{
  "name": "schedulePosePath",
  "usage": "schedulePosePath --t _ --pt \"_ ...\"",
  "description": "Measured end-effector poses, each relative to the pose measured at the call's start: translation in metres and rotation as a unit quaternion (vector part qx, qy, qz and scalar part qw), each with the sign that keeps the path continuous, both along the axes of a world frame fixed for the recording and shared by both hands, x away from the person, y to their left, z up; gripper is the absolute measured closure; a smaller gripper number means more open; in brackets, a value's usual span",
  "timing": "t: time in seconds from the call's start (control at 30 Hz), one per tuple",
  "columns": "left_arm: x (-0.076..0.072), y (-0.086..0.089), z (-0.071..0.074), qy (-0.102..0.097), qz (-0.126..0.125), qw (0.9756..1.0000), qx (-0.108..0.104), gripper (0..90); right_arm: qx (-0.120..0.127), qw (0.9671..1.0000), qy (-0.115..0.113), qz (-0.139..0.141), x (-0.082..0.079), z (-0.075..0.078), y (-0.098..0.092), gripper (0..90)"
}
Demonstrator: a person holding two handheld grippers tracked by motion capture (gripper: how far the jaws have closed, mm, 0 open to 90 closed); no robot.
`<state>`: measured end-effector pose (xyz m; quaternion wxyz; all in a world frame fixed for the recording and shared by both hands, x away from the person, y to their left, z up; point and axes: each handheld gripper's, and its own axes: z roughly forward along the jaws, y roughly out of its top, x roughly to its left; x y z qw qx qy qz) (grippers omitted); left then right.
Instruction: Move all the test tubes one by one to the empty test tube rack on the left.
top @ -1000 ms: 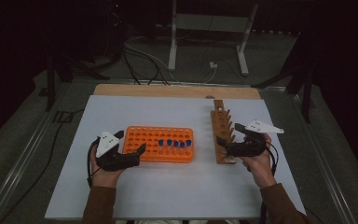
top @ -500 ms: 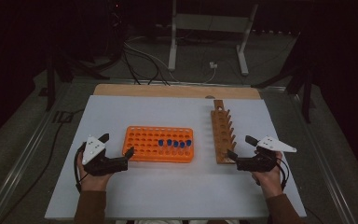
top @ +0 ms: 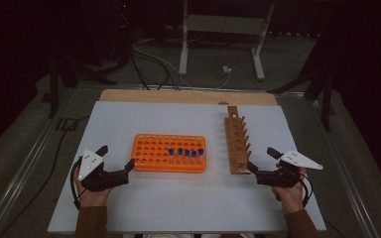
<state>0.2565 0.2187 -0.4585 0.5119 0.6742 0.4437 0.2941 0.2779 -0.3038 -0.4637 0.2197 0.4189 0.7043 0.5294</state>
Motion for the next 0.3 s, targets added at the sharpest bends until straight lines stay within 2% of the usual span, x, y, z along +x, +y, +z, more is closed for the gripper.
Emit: schedulePosePath --t 0.3 --pt "0.0005 0.0038 -0.0039 0.008 -0.006 0.9999 0.006 0.8 -0.008 1.0000 0.004 0.001 -0.0019 -0.0039 0.0006 1.2"
